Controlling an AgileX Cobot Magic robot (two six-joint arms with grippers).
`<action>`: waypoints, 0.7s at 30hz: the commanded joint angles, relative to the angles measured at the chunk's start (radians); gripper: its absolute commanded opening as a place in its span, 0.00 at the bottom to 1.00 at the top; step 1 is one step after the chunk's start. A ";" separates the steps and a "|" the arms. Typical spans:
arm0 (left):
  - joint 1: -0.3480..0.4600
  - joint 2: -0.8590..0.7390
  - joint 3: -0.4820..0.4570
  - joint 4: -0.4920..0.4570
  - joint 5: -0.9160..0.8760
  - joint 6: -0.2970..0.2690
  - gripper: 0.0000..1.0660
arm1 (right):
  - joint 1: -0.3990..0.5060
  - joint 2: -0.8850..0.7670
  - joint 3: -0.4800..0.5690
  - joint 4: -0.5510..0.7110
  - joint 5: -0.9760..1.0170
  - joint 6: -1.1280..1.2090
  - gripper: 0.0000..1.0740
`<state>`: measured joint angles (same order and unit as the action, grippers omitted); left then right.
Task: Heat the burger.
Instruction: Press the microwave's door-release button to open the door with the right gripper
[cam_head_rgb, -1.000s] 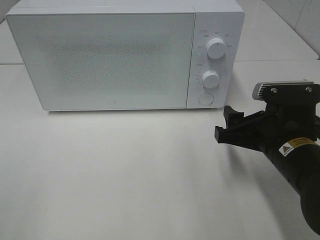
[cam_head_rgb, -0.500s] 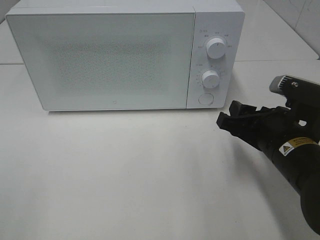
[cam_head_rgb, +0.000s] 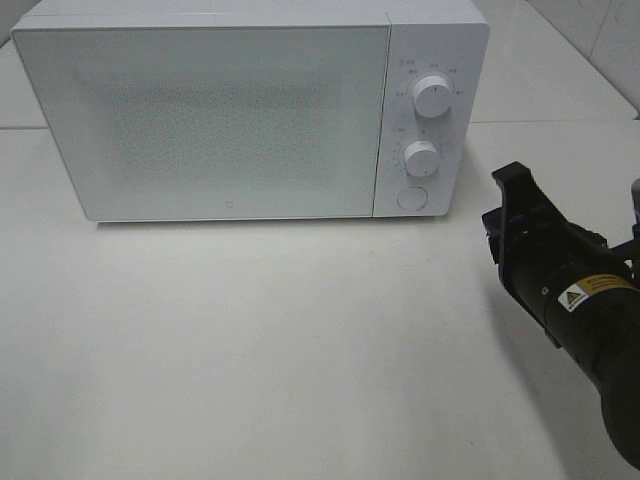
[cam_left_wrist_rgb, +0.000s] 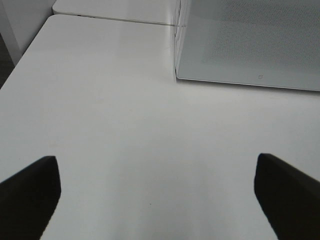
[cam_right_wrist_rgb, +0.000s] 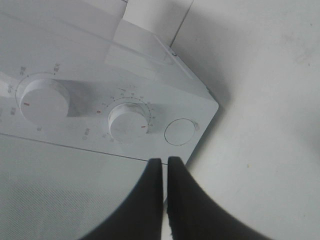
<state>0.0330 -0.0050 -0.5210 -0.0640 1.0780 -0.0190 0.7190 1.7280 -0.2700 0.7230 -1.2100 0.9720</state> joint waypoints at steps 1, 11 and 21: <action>0.003 -0.006 0.003 -0.009 -0.009 0.002 0.92 | 0.006 -0.003 -0.007 0.003 -0.011 0.139 0.00; 0.003 -0.006 0.003 -0.009 -0.009 0.002 0.92 | 0.006 -0.003 -0.007 0.006 0.056 0.397 0.00; 0.003 -0.006 0.003 -0.009 -0.009 0.002 0.92 | 0.006 -0.003 -0.009 0.019 0.082 0.396 0.00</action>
<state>0.0330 -0.0050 -0.5210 -0.0640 1.0780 -0.0190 0.7190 1.7280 -0.2700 0.7300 -1.1310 1.3670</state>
